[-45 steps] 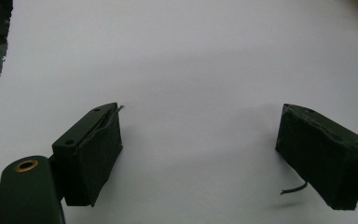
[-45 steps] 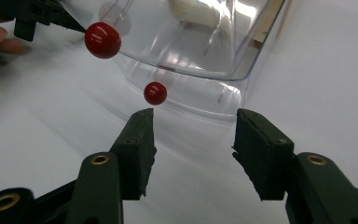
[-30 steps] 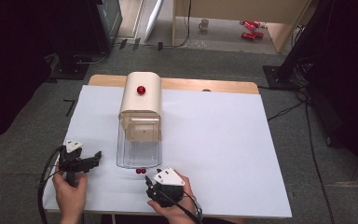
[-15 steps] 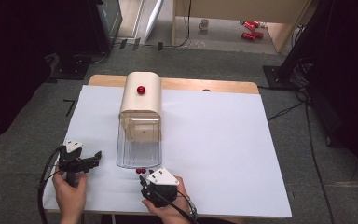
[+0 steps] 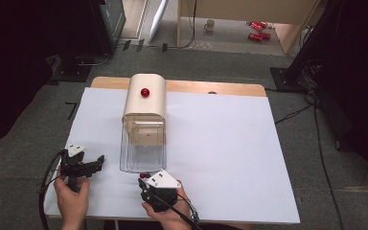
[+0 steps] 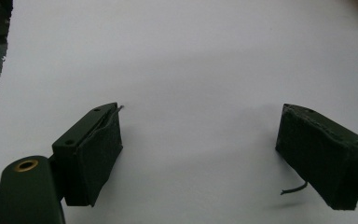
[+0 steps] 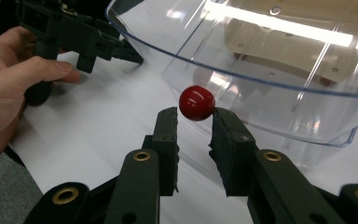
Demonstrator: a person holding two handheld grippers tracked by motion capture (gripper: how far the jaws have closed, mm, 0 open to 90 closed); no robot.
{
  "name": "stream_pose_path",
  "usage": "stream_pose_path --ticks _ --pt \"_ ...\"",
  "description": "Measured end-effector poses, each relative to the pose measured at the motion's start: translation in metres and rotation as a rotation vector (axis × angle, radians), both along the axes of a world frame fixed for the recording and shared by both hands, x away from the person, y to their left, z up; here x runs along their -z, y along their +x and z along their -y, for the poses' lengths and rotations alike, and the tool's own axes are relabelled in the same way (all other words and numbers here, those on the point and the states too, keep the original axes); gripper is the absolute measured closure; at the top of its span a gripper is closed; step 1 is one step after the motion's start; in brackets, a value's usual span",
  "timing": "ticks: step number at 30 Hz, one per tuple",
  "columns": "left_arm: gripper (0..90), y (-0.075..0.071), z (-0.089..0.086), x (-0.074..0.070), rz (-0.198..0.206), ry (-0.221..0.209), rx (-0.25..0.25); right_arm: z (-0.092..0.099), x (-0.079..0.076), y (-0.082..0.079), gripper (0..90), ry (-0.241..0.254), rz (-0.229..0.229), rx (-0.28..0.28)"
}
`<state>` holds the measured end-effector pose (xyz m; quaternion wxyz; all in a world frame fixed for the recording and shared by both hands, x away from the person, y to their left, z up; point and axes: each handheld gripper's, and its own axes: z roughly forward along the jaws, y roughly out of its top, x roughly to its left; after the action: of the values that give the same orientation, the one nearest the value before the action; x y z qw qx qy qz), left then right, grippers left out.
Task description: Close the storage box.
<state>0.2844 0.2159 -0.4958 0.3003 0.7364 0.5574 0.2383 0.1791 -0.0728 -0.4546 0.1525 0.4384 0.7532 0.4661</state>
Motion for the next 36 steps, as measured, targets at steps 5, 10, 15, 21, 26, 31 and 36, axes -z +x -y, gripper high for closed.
stream_pose_path --ticks 5,10,15,21,26,31,36 --pt "14.1 0.0 0.0 0.0 0.0 0.0 0.0 0.0 -0.002 0.001 74.8 0.009 -0.006 -0.01" --pt "14.1 0.0 0.0 0.0 0.0 0.0 0.0 0.0 -0.004 0.001 75.5 0.019 -0.007 -0.013" --pt "14.1 0.0 0.0 0.0 0.0 0.0 0.0 0.002 -0.011 0.0 75.7 0.034 -0.001 -0.016" --pt "14.1 0.0 0.0 0.0 0.0 0.0 0.0 0.004 -0.017 0.002 75.8 0.049 0.002 -0.026" --pt "14.1 0.0 0.0 0.0 0.0 0.0 0.0 0.005 -0.022 0.005 75.8 0.054 0.008 -0.025" --pt "14.1 0.0 0.0 0.0 0.0 0.0 0.0 0.006 -0.027 0.008 75.9 0.059 0.024 -0.019" --pt "14.1 0.0 0.0 0.0 -0.001 0.001 0.0 0.007 -0.036 0.016 76.1 0.062 0.044 -0.012"
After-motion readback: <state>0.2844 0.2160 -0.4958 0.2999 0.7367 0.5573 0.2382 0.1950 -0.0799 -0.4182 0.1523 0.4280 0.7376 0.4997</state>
